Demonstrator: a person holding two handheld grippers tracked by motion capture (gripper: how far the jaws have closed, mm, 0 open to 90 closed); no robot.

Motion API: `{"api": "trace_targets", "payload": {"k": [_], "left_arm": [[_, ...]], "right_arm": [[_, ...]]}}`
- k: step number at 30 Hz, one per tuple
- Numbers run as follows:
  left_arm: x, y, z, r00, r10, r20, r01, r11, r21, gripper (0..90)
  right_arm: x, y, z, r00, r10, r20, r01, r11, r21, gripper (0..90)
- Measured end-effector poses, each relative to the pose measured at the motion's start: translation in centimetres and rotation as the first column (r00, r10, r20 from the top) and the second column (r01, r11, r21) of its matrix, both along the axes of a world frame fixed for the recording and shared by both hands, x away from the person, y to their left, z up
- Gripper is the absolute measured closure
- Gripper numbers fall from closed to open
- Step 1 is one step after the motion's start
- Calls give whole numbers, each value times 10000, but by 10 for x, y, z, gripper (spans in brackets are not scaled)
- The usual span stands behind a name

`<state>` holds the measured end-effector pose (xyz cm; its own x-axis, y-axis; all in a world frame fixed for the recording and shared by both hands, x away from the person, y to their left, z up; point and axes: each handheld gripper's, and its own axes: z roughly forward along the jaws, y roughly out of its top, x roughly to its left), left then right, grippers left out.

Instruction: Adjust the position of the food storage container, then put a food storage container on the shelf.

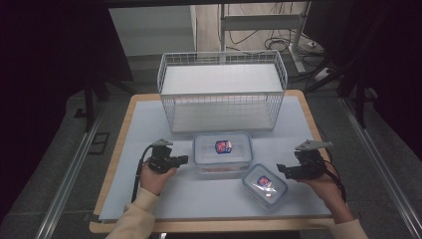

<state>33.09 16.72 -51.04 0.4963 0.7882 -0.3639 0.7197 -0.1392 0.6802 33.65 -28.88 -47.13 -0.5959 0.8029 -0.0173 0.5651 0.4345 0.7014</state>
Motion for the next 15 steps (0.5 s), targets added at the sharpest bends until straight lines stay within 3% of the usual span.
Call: {"api": "trace_targets", "payload": {"k": [1,7,10,15], "left_arm": [[-3,2,2,9997,28,250,-36,9995,313,897],[-6,6,5,9997,-13,260,12,10000,53,891],[-7,8,7,9996,-51,284,51,10000,-10,878],[-9,9,9,9972,522,532,-522,9986,-6,556]], "right_arm": [[0,0,0,10000,18,10,-18,10000,-8,156],[0,-2,-1,10000,-37,52,37,10000,3,156],[-1,-3,0,9995,-109,280,107,9999,56,159],[0,-1,3,9988,-46,488,32,9996,283,160]]}}
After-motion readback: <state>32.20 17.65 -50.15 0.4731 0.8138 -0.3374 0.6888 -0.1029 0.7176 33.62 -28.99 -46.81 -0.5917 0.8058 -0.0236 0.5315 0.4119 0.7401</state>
